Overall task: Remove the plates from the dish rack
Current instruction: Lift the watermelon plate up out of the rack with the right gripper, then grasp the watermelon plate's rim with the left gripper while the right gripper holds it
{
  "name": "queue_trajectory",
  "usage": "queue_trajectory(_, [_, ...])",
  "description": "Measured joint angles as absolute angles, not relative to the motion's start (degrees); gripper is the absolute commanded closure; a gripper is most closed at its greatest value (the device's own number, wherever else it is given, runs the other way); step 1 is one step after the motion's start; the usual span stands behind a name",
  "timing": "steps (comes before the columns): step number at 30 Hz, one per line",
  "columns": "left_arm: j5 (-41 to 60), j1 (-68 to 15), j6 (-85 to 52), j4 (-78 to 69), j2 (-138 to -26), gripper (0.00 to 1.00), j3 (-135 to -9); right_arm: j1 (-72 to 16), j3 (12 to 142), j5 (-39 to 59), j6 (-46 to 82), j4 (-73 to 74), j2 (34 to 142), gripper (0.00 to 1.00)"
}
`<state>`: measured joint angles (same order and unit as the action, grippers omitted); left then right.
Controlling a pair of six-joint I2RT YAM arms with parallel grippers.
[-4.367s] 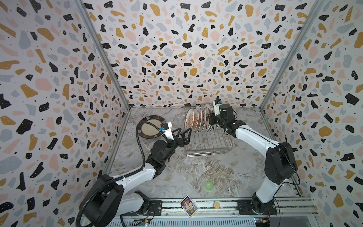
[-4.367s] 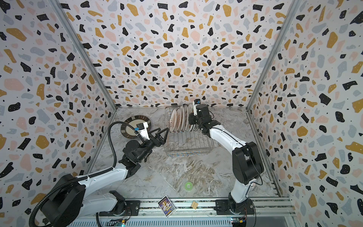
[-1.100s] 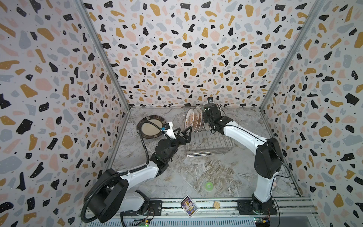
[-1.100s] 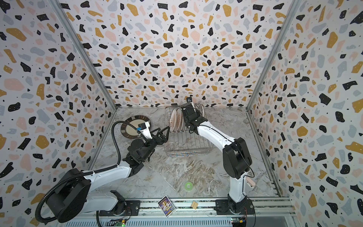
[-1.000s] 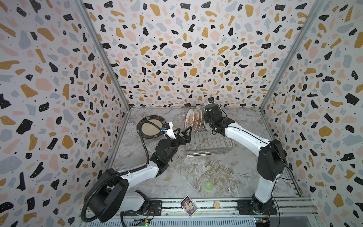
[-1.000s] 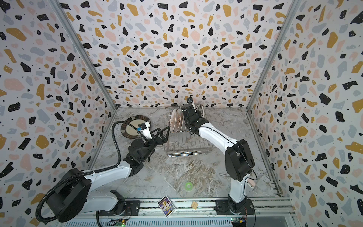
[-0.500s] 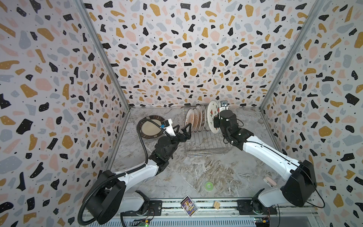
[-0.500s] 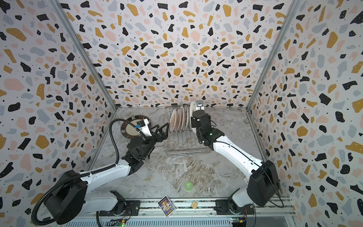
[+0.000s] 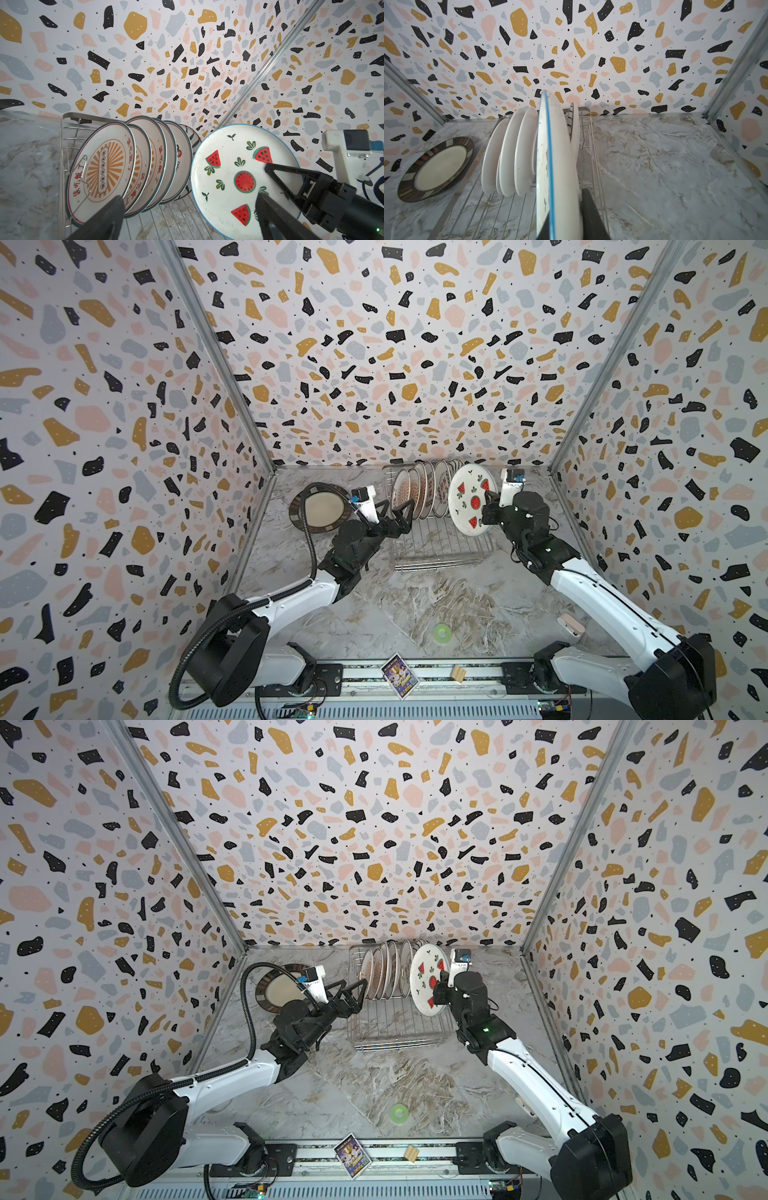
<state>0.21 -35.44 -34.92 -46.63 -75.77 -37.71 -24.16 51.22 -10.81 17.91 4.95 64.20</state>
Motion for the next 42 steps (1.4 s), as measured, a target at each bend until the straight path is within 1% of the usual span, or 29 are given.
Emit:
queue_trajectory(5, [4.97, -35.44, -33.61, -46.15, -75.77, 0.00, -37.78, -17.93, 45.76, -0.40, 22.04, 8.43, 61.04, 0.86])
queue_trajectory(13, [15.00, -35.44, -34.15, -48.53, -76.97, 0.00, -37.78, -8.43, 38.37, 23.14, 32.80, 20.99, 60.71, 0.87])
queue_trajectory(17, [17.56, -35.46, -35.22, -49.54, -78.67, 0.00, -37.78, -6.09, 37.28, 32.25, 38.22, 29.04, 62.65, 0.87])
queue_trajectory(21, [18.85, -36.10, -36.45, -50.87, -81.12, 0.00, -37.82, -5.63, 36.73, 37.71, 41.95, 35.46, 64.10, 0.87])
queue_trajectory(23, [19.29, -36.82, -37.28, -51.72, -82.67, 0.03, -38.17, -5.63, 36.27, 40.21, 43.81, 38.52, 64.62, 0.87])
queue_trajectory(27, [19.94, -38.79, -39.53, -54.19, -86.06, 0.13, -40.45, -5.63, 35.33, 43.29, 46.33, 42.78, 65.36, 0.87])
queue_trajectory(32, [20.56, -40.71, -41.91, -57.19, -89.19, 0.29, -43.35, -5.63, 34.48, 45.56, 47.42, 45.17, 65.43, 0.87])
queue_trajectory(36, [20.03, -41.06, -42.68, -57.58, -89.23, 0.48, -43.48, -5.63, 34.37, 46.11, 47.59, 46.09, 65.43, 0.87])
queue_trajectory(38, [19.55, -41.06, -43.44, -57.78, -89.23, 0.62, -43.48, -5.63, 34.33, 46.48, 47.75, 46.44, 65.43, 0.87])
queue_trajectory(40, [18.94, -40.95, -44.10, -58.02, -89.23, 0.73, -43.48, -5.63, 34.33, 46.98, 48.01, 47.20, 65.58, 0.87])
queue_trajectory(42, [18.17, -40.88, -44.49, -57.95, -89.23, 0.74, -43.48, -5.63, 34.33, 47.37, 48.47, 47.90, 65.73, 0.87])
